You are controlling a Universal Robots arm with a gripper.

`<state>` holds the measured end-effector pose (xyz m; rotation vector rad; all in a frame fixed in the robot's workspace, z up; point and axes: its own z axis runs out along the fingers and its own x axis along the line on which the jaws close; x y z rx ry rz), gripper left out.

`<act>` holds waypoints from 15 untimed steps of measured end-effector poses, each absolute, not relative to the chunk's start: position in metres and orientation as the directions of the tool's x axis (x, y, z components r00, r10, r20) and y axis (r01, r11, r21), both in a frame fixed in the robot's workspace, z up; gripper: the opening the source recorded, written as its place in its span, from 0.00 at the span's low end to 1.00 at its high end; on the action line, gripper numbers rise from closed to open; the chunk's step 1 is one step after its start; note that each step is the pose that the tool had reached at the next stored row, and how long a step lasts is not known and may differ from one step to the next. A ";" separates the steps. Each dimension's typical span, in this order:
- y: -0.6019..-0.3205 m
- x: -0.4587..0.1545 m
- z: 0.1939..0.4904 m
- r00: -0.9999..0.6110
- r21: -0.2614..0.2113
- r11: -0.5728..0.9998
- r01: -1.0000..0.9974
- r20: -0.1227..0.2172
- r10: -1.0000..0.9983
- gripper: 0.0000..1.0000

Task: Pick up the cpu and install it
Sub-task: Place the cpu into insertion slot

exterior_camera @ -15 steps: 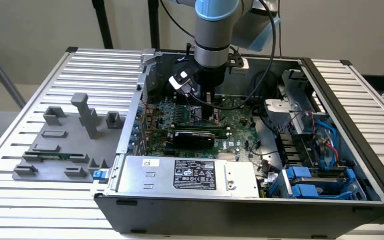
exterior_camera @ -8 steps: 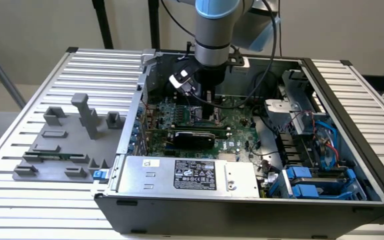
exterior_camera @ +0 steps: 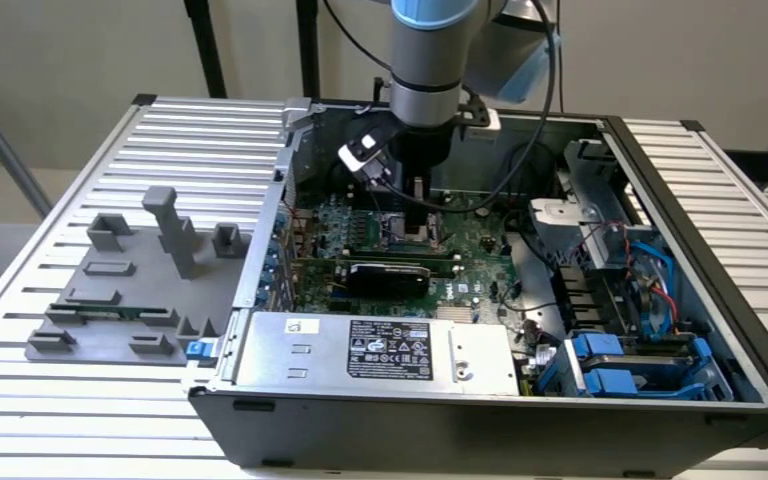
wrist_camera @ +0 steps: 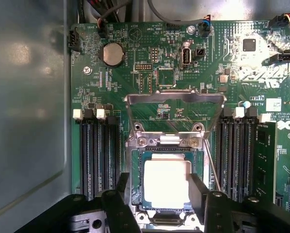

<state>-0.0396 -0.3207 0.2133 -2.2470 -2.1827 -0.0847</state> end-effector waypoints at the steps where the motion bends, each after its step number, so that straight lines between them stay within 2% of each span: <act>1: -0.321 -0.040 0.214 0.028 0.032 -0.030 0.999 0.044 0.999 0.47; 2: -0.321 -0.040 0.214 0.028 0.032 -0.030 0.999 0.044 0.999 0.47; 4: -0.321 -0.040 0.215 0.028 0.032 -0.030 0.999 0.044 0.999 0.36; 7: -0.323 -0.040 0.215 0.028 0.032 -0.030 0.999 0.044 0.999 0.30; 10: -0.327 -0.041 0.215 0.028 0.032 -0.030 0.999 0.044 0.999 0.12; 15: -0.331 -0.045 0.215 0.028 0.032 -0.030 0.999 0.044 0.999 0.11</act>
